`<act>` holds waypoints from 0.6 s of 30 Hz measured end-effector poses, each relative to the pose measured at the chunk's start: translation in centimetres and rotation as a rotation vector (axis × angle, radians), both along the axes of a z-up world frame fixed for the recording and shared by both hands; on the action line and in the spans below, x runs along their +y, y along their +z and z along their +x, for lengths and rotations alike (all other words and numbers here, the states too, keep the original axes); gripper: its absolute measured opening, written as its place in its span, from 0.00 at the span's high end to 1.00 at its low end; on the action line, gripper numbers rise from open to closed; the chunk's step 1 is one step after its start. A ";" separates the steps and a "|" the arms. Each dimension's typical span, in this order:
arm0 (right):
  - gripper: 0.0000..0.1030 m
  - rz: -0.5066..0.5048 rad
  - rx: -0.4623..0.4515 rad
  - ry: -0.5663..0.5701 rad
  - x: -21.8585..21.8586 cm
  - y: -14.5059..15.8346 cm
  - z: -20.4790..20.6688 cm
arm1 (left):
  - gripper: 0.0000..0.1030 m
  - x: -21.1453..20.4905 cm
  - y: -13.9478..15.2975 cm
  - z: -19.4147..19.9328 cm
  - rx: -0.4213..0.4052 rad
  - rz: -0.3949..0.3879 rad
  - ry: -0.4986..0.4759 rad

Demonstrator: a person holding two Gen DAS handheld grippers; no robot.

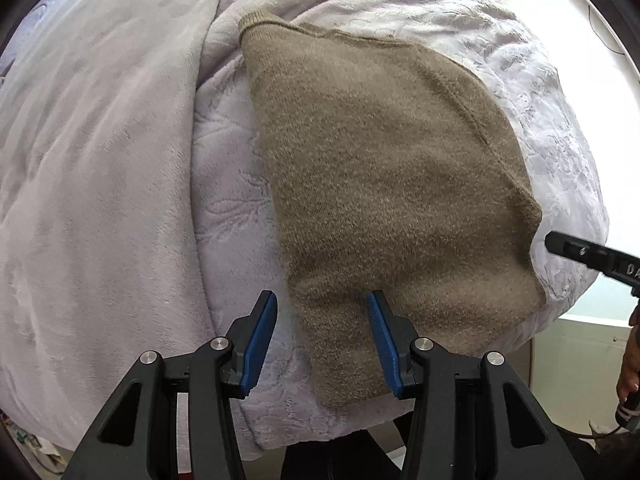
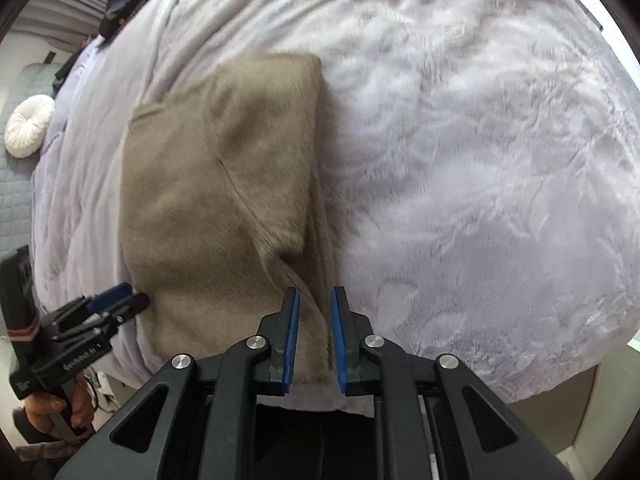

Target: Fold small clothes

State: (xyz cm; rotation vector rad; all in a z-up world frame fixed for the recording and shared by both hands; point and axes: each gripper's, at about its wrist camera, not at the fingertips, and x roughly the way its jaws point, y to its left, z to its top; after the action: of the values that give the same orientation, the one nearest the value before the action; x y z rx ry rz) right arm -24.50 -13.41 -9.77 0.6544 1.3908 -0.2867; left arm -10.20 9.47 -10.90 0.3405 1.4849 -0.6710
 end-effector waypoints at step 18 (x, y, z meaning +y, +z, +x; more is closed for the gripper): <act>0.76 -0.018 0.096 0.060 -0.1 -2.9 3.1 | 0.53 -0.3 1.5 0.4 -0.026 0.012 -0.013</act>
State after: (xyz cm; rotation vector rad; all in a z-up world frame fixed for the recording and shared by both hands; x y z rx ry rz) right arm -21.37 -13.50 -12.72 0.5894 1.4956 -0.2864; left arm -9.83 9.18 -9.44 0.3675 1.4632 -0.6657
